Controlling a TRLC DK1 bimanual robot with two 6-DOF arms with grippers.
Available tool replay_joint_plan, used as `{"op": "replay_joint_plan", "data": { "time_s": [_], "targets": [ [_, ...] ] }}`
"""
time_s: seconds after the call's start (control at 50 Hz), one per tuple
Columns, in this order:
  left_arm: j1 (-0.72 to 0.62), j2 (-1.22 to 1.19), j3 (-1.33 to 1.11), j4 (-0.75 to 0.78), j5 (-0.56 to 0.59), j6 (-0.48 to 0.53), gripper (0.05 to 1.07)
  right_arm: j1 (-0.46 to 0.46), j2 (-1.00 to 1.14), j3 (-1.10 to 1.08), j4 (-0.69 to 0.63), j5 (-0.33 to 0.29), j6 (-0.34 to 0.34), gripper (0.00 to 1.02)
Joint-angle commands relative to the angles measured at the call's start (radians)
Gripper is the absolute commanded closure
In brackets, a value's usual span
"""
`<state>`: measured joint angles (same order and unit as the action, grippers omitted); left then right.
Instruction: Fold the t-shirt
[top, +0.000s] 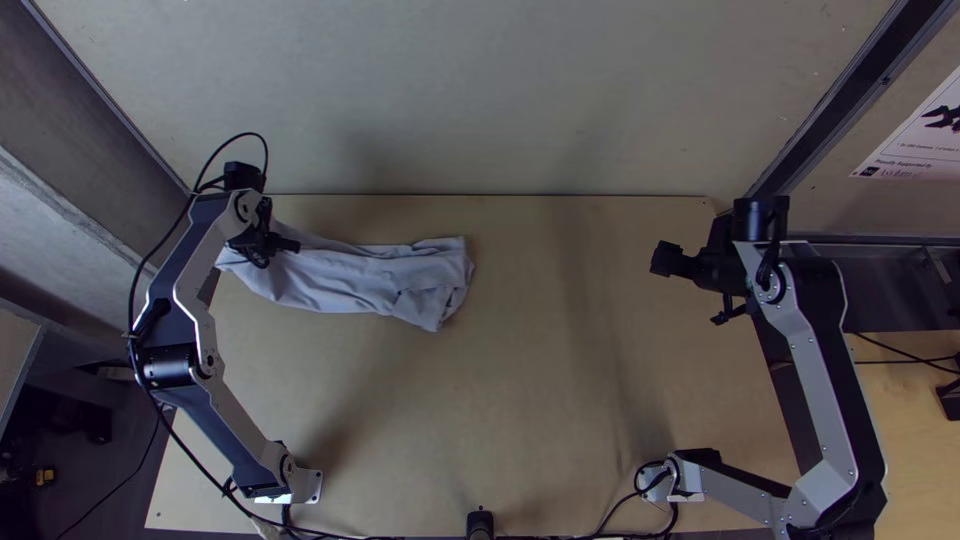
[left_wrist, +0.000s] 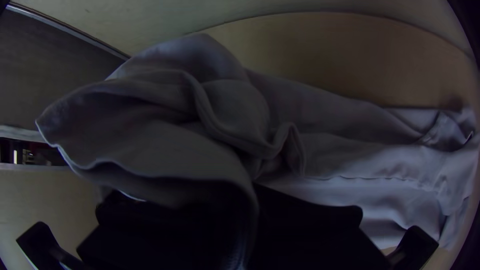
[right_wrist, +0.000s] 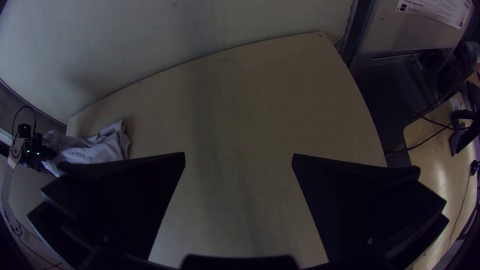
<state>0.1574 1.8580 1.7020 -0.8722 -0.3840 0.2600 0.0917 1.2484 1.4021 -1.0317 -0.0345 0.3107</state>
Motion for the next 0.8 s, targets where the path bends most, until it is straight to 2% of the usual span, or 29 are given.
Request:
{"op": "replay_joint_plan", "data": {
  "time_s": [0.0,0.12,0.28,0.56,0.66,0.78],
  "targets": [
    [-0.016,-0.071,0.025,-0.001,-0.064,0.093,1.05,0.008,0.005,-0.032,0.002,0.001,0.021,0.04],
    [-0.09,-0.1,0.005,-0.008,-0.138,0.13,1.05,0.0,-0.001,-0.041,0.002,0.001,0.022,0.04],
    [-0.213,-0.122,-0.039,-0.013,-0.228,0.122,1.05,-0.009,-0.01,-0.041,0.002,0.001,0.021,0.04],
    [-0.421,-0.086,0.007,-0.106,-0.248,-0.01,1.05,-0.033,-0.026,-0.054,0.002,0.001,0.018,0.04],
    [-0.478,-0.029,0.067,-0.166,-0.228,-0.076,1.05,-0.049,-0.035,-0.064,0.002,0.001,0.014,0.04],
    [-0.527,0.067,0.176,-0.277,-0.151,-0.191,1.05,-0.061,-0.044,-0.074,0.002,0.001,0.007,0.04]
  ]
}}
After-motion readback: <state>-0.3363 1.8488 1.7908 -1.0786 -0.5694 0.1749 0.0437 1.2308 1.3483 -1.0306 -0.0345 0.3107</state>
